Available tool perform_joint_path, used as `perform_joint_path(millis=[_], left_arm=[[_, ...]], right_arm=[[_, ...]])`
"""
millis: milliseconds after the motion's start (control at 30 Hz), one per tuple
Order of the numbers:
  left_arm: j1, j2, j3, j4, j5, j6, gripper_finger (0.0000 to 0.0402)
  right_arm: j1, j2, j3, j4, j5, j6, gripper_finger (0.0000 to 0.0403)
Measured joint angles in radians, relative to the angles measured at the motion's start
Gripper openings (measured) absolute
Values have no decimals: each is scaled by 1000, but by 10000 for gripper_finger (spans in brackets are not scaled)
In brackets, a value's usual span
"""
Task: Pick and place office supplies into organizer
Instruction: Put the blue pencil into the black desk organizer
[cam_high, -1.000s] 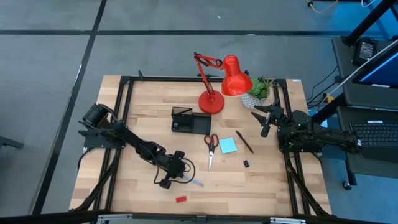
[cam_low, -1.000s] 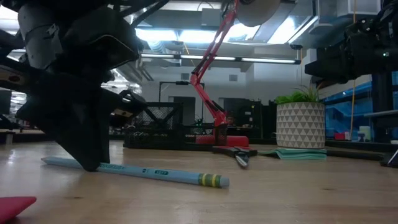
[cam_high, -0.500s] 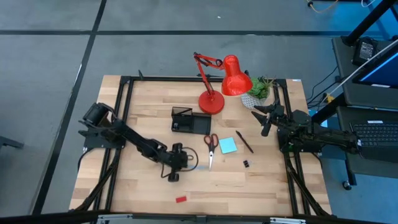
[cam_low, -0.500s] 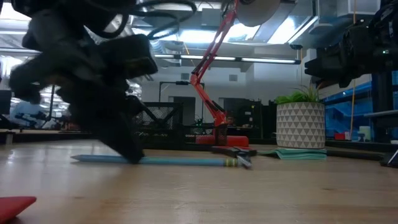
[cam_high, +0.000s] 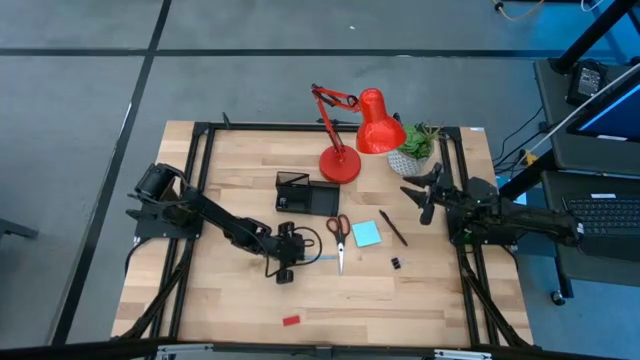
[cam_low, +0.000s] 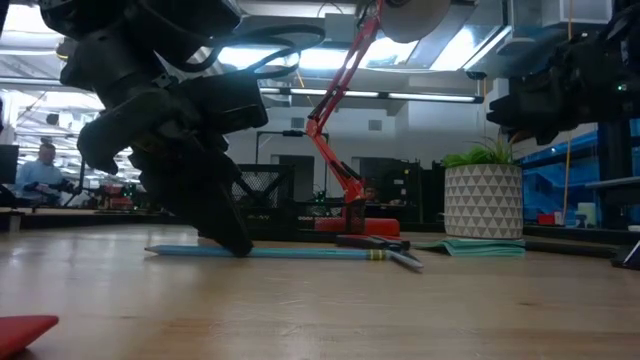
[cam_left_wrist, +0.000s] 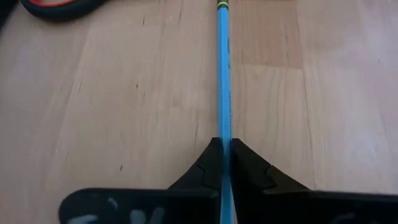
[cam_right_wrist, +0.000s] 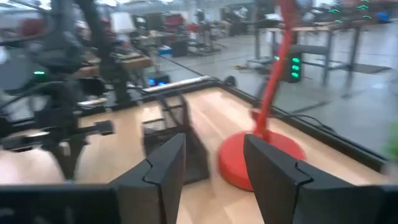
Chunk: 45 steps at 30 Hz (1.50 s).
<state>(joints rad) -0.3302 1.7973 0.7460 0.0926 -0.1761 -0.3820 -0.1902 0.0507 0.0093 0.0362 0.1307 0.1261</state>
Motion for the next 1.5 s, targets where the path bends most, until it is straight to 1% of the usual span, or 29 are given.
perform_joint_path(millis=[67,133,333,400,500,600,767,933,1233,1333,1500], left_arm=[[0,-1,2,-11,12,-5,5],[0,-2,3,-24,21,-12,5],[-1,-4,3,-31,40,-13,5],[-1,-4,3,-32,51,-18,5],[0,-5,4,-37,81,-37,5],[1,-7,6,-56,115,-79,5],[1,-11,6,-64,141,-93,4],[0,-15,6,-76,155,-95,4],[0,-17,6,-89,206,-126,4],[0,-17,6,-90,207,-148,4],[-3,-17,6,-90,206,-156,4]], right_arm=[[8,28,-3,32,-28,-3,165],[25,60,-3,65,-29,-3,165],[97,199,-3,266,-28,-65,165],[118,253,-3,310,-16,-79,165],[142,339,6,340,30,-79,165],[163,432,59,341,58,-86,165],[203,613,181,342,60,-156,165],[247,833,305,342,61,-208,165],[314,1233,540,357,63,-218,165],[340,1353,597,409,63,-237,165],[383,1522,645,545,63,-252,165]])
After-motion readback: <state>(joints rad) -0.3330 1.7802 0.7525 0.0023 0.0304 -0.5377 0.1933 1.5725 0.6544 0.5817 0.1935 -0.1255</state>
